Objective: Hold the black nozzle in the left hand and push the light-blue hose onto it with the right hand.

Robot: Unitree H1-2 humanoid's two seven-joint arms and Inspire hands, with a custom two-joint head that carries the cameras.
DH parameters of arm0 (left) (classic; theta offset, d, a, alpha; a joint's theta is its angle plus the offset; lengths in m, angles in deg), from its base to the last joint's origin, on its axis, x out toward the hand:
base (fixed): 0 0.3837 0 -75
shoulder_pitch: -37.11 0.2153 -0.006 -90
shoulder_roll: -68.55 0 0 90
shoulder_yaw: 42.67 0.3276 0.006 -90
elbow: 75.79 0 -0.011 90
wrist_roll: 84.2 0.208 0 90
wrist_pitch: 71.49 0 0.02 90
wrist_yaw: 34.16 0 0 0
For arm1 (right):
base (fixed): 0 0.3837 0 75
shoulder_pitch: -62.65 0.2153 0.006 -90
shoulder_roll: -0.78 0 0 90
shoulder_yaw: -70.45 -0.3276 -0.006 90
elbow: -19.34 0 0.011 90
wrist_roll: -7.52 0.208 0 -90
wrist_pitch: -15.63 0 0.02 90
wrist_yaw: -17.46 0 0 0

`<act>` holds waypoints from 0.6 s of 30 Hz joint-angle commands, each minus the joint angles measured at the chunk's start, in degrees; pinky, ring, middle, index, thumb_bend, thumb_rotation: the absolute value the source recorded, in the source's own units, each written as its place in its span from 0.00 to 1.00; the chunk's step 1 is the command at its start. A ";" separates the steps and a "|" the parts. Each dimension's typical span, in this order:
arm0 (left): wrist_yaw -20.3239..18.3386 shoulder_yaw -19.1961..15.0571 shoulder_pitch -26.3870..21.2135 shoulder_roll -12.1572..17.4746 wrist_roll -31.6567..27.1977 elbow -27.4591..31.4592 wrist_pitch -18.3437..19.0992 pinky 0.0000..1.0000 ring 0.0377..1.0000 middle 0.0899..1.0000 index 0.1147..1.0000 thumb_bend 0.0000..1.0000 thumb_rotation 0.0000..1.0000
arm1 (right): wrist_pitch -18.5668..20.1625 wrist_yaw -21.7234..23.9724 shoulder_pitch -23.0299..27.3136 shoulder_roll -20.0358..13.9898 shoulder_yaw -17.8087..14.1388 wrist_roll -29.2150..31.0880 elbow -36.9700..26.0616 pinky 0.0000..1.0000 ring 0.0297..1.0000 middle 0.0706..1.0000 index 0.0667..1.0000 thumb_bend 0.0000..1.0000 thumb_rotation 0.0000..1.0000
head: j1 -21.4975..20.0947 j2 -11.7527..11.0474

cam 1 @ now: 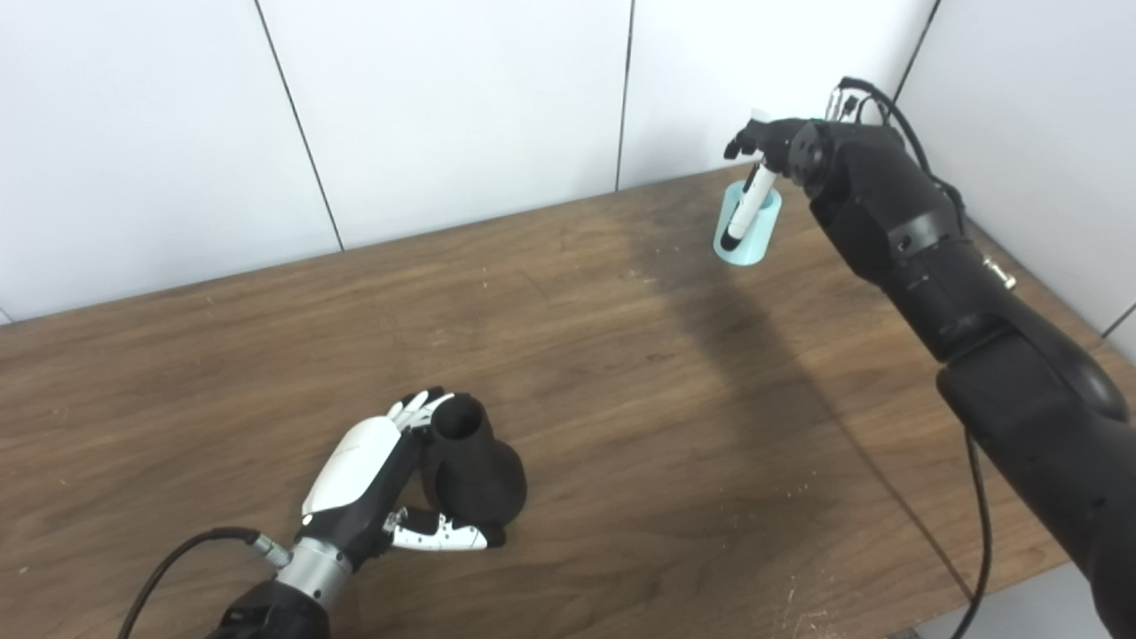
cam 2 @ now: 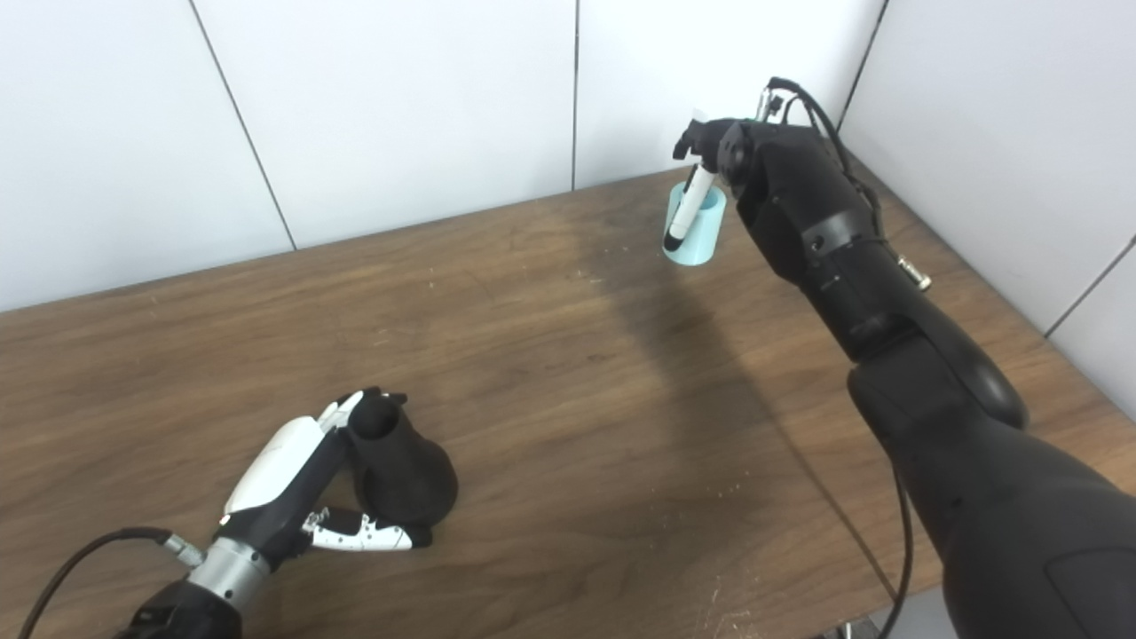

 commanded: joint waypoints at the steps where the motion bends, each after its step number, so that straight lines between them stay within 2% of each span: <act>1: -5.54 1.83 4.87 4.01 2.59 -6.20 3.56 1.00 1.00 0.90 0.42 0.52 0.05 | -0.11 -0.98 3.50 -1.42 -0.38 -1.01 -0.34 0.76 0.90 0.91 0.86 1.00 0.15 | -0.06 0.11; 8: -5.69 1.85 5.01 3.95 2.52 -5.90 3.79 1.00 1.00 0.90 0.42 0.52 0.05 | -0.16 -2.05 2.67 -1.52 0.47 -0.26 0.48 0.74 0.87 0.91 0.85 1.00 0.14 | 0.24 0.44; 13: -6.18 1.62 4.76 4.05 2.26 -5.27 4.31 1.00 1.00 0.90 0.42 0.52 0.05 | -0.31 -2.43 1.87 -2.35 0.32 1.16 -0.06 0.69 0.80 0.86 0.84 1.00 0.14 | 0.47 0.60; 18: -6.01 1.49 4.53 3.90 2.22 -5.45 4.19 1.00 1.00 0.90 0.42 0.52 0.05 | -0.33 -3.20 1.61 -2.37 0.34 2.48 0.19 0.70 0.79 0.85 0.82 0.99 0.11 | 0.38 0.69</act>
